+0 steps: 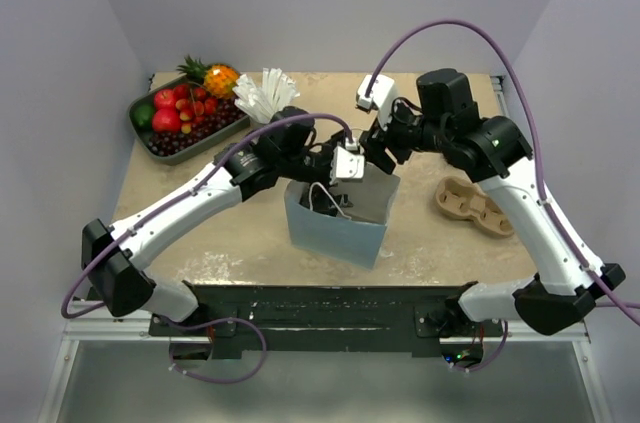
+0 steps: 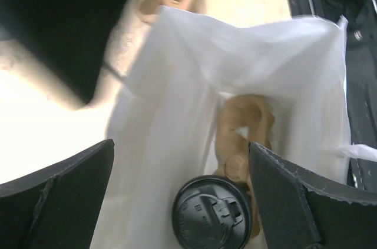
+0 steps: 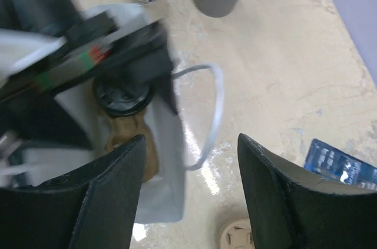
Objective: Pack the takeout coffee
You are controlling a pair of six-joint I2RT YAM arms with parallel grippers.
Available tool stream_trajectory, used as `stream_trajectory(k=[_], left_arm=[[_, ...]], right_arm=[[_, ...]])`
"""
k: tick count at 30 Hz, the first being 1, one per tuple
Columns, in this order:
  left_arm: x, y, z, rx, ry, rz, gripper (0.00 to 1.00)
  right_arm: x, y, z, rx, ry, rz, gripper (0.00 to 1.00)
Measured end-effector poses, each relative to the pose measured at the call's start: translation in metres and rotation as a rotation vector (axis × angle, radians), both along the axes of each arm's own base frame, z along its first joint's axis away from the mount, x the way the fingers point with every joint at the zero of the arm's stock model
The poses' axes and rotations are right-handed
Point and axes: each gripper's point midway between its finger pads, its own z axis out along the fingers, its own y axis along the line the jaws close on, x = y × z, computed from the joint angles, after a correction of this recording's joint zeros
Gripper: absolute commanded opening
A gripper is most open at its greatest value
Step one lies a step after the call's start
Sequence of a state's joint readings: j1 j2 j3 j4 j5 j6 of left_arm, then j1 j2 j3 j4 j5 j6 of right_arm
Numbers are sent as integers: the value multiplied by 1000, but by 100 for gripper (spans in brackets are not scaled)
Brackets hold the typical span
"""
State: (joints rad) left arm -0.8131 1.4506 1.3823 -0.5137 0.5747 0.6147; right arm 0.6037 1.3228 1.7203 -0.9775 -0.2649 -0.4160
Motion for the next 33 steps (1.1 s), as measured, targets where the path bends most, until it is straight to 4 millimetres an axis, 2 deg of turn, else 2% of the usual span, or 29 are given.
stream_trajectory(k=[6, 9, 15, 19, 21, 23, 24, 26, 28, 30, 32, 33], left_arm=[[24, 8, 44, -98, -8, 110, 99], [27, 10, 66, -138, -37, 138, 99], [29, 20, 83, -162, -72, 191, 100], [45, 28, 99, -173, -127, 286, 99], [64, 38, 117, -190, -189, 377, 96], [91, 55, 140, -214, -249, 495, 87], [110, 68, 152, -222, -267, 564, 83], [149, 96, 172, -237, -293, 694, 70], [194, 135, 182, -235, -288, 832, 56], [231, 175, 177, -213, -252, 950, 53], [258, 208, 153, -168, -184, 1040, 53], [266, 218, 140, -147, -153, 1066, 53]], right_arm=[[-18, 6, 21, 32, -10, 74, 71], [-20, 8, 30, 52, -28, 85, 71], [-20, 7, 33, 65, -29, 75, 72], [-11, 2, 47, 119, -35, 16, 72], [-2, -5, 63, 166, -60, -34, 70], [11, -13, 80, 222, -91, -95, 70], [15, -16, 85, 242, -101, -116, 70], [25, -20, 93, 286, -116, -163, 69], [33, -22, 93, 311, -116, -198, 69], [39, -22, 87, 322, -99, -220, 69], [44, -23, 79, 326, -69, -242, 69], [46, -23, 76, 326, -62, -248, 69]])
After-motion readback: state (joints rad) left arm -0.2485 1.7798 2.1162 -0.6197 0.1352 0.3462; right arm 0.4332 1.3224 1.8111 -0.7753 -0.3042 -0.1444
